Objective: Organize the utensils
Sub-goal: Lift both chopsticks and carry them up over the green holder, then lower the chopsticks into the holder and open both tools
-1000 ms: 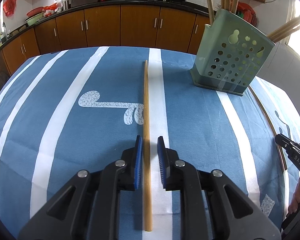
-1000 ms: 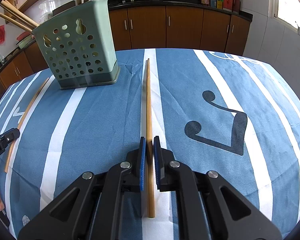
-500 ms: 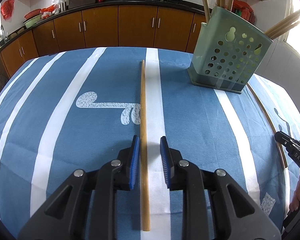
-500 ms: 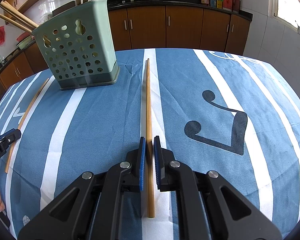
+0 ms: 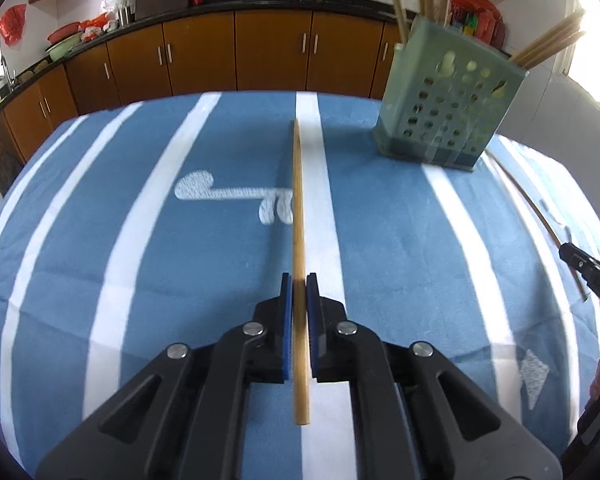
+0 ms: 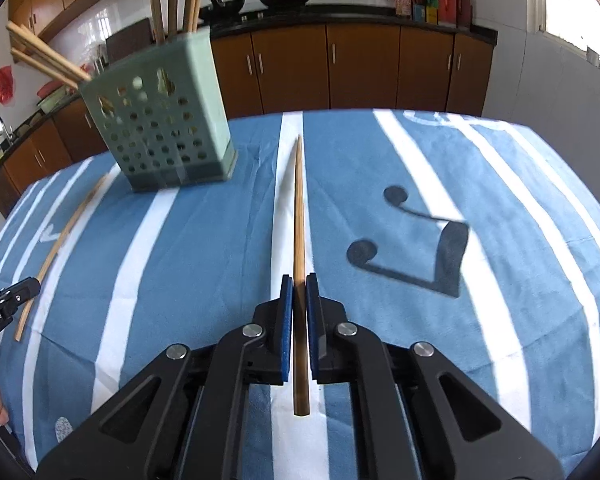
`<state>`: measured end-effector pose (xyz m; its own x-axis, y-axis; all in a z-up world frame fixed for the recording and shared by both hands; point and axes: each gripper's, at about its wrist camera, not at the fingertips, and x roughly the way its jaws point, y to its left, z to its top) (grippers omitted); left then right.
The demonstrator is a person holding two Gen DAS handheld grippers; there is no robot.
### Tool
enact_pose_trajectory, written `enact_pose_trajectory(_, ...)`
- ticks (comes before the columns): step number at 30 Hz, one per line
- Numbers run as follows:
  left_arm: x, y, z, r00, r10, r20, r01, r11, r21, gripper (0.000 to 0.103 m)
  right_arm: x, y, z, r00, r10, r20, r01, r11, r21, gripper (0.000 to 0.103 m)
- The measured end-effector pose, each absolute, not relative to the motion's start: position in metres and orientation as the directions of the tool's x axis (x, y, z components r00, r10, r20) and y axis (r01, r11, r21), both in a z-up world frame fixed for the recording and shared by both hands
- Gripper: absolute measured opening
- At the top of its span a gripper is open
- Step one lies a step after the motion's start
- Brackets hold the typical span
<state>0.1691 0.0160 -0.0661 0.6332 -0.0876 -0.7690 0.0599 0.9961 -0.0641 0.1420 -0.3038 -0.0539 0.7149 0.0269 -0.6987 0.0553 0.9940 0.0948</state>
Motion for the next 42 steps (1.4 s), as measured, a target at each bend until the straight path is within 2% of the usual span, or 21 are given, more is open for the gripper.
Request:
enact_pose_trajectory(6, 0.156, 0.017, -0.028, 0.706, -0.121, -0.698, 0.087, 0.993, -0.085, 0.008, 0.130, -0.313, -0.015, 0.796, 0.021, -0.605, 0.059, 0.992, 0.112, 0.007)
enact_pose_trajectory(14, 0.140, 0.019, 0.035, 0.812, -0.167, -0.559, 0.108, 0.985, -0.136, 0.008, 0.117, -0.319, 0.033, 0.878, 0.033, -0.478, 0.037, 0.990, 0.135, 0.007)
enact_pose_trajectory(18, 0.137, 0.015, 0.058, 0.842, -0.181, -0.508, 0.128, 0.982, -0.138, 0.008, 0.114, -0.318, 0.048, 0.897, 0.047, -0.440, 0.021, 0.989, 0.148, 0.007)
enact_pose_trajectory(27, 0.137, 0.006, 0.081, 0.851, -0.220, -0.477, 0.173, 0.975, -0.141, 0.008, 0.111, -0.314, 0.072, 0.921, 0.076, -0.383, -0.008, 0.985, 0.175, 0.007)
enact_pose_trajectory(33, 0.135, -0.003, 0.116, 0.873, -0.273, -0.404, 0.223, 0.960, -0.168, 0.008, 0.103, -0.307, 0.111, 0.950, 0.138, -0.281, -0.080, 0.975, 0.208, 0.007)
enact_pose_trajectory(42, 0.143, -0.020, 0.172, 0.921, -0.301, -0.249, 0.249, 0.944, -0.217, 0.008, 0.101, -0.292, 0.158, 0.976, 0.188, -0.111, -0.161, 0.962, 0.221, 0.007)
